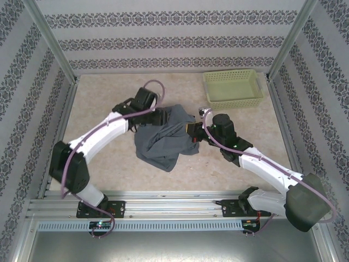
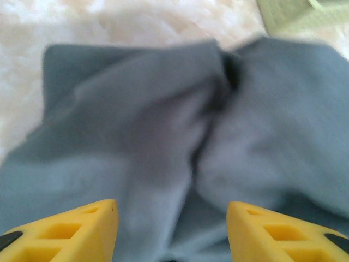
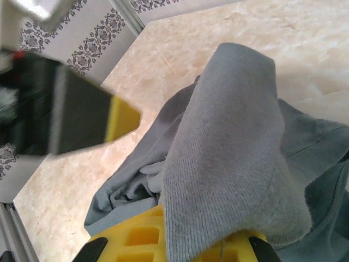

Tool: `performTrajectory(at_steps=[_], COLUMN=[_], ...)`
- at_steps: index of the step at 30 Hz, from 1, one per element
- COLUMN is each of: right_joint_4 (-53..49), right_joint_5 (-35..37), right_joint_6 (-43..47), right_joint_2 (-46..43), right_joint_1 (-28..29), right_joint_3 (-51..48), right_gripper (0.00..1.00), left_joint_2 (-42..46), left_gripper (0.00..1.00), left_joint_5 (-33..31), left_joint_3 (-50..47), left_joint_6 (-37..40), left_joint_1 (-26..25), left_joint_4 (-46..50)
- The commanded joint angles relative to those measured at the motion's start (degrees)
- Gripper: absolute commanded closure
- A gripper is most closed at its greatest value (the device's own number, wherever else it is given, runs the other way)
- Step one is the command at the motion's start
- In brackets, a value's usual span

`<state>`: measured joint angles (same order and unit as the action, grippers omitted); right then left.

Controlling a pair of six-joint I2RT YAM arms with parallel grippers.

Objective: Fold the inside-out t-shirt

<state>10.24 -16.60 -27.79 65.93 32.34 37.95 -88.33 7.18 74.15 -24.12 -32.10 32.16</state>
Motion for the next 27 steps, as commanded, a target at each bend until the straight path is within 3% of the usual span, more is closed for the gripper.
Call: performTrajectory(at_steps=[1,5,9,15,19,27], right_joint_4=[4.3,4.7,5.4,5.0,4.3,4.6], right_joint_5=[-2.5,-2.6,-3.1,-5.0,-5.2,-4.8], right_joint_6=[-2.0,-2.0,-1.5,0.4,1.1,1.2], right_joint_2=[-0.7,-1.0,-2.1,-5.7,-8.2,-8.8], right_joint_1=[-0.3,0.1,0.5,1.2,1.2,1.2], right_joint_3=[-0.7,-0.5,-0.6,-2.8,-4.7,-5.3], right_gripper=[1.00,1.00,1.00,1.00,1.00,1.00], left_joint_2=[6.1,8.4,5.7,2.9,3.2,0.7], left_gripper=[0.47,0.55,0.59,0.67,0.68,0.64], left_joint_5=[-6.3,-5.3,-2.4,-1.8,0.8,2.8], left_joint_3=[-5.0,-10.6,-12.5,-14.8,-17.9,-19.2], left_joint_6=[4.5,2.9,1.0,-3.1,-4.8,-1.9], left_joint_1=[-6.4,-10.1,-10.1,-5.7,-3.1,-4.2], left_joint_4=[-0.9,-3.3,-6.3,-12.3,-17.3,-17.9])
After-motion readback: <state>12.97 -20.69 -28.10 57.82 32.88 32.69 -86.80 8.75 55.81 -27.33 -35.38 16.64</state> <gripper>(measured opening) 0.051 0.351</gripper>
